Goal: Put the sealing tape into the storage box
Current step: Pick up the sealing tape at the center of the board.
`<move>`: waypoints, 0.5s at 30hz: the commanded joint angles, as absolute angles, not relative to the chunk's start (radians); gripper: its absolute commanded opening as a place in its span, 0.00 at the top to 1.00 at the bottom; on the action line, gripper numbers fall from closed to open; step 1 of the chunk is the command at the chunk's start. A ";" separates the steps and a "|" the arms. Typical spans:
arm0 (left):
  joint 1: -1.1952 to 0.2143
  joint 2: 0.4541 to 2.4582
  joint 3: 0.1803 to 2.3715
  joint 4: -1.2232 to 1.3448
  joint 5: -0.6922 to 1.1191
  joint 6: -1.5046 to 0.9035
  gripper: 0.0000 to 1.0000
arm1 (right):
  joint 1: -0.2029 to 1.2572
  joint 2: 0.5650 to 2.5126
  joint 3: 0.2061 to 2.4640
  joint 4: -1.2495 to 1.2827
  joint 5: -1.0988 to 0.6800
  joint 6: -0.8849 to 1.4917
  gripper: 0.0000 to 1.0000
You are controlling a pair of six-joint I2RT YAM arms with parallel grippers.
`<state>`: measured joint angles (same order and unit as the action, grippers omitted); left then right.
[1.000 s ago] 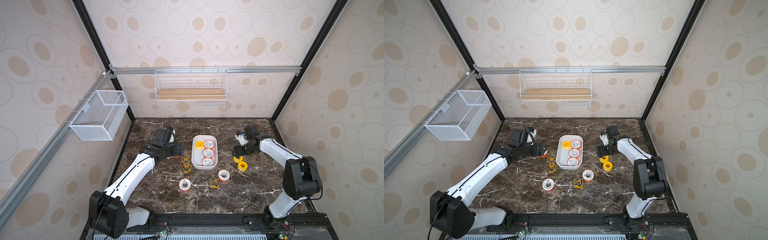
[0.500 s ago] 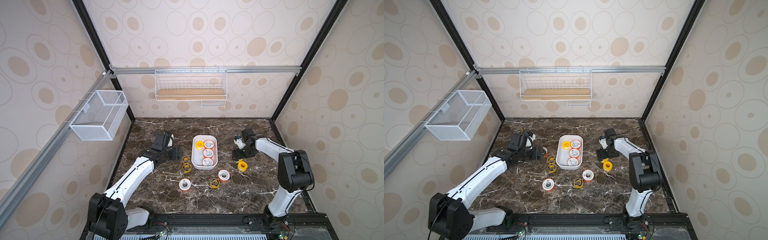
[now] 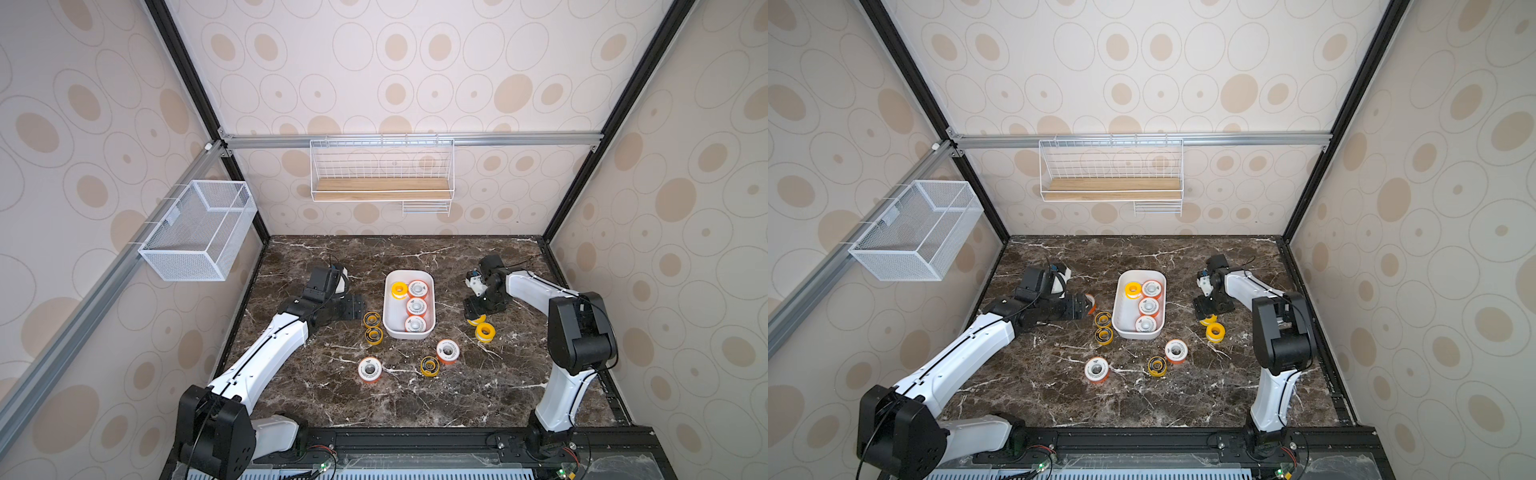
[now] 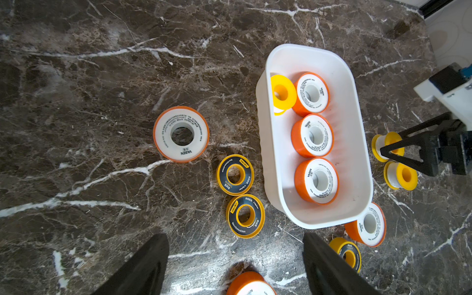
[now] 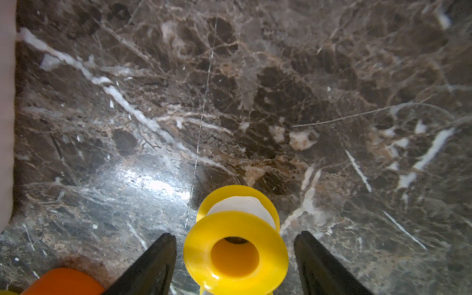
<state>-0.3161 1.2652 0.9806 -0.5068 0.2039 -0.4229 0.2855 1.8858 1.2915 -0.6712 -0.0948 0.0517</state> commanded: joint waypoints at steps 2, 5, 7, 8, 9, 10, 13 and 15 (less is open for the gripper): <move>-0.309 1.263 0.994 -0.495 0.196 -0.422 0.14 | 0.290 1.905 1.312 -0.701 -0.084 0.057 0.22; -0.309 1.262 0.994 -0.498 0.193 -0.422 0.14 | 0.290 1.904 1.308 -0.698 -0.082 0.057 0.27; -0.308 1.260 0.994 -0.499 0.192 -0.422 0.14 | 0.291 1.902 1.308 -0.699 -0.079 0.059 0.31; -0.308 1.259 0.993 -0.499 0.191 -0.423 0.14 | 0.290 1.901 1.309 -0.701 -0.075 0.060 0.32; -0.309 1.259 0.993 -0.500 0.191 -0.422 0.15 | 0.291 1.899 1.308 -0.702 -0.075 0.059 0.33; -0.309 1.259 0.994 -0.500 0.191 -0.422 0.14 | 0.290 1.899 1.308 -0.704 -0.073 0.059 0.34; -0.310 1.262 0.991 -0.500 0.191 -0.421 0.15 | 0.292 1.886 1.309 -0.709 -0.071 0.060 0.36; -0.309 1.262 0.992 -0.500 0.192 -0.422 0.15 | 0.291 1.874 1.308 -0.713 -0.078 0.059 0.36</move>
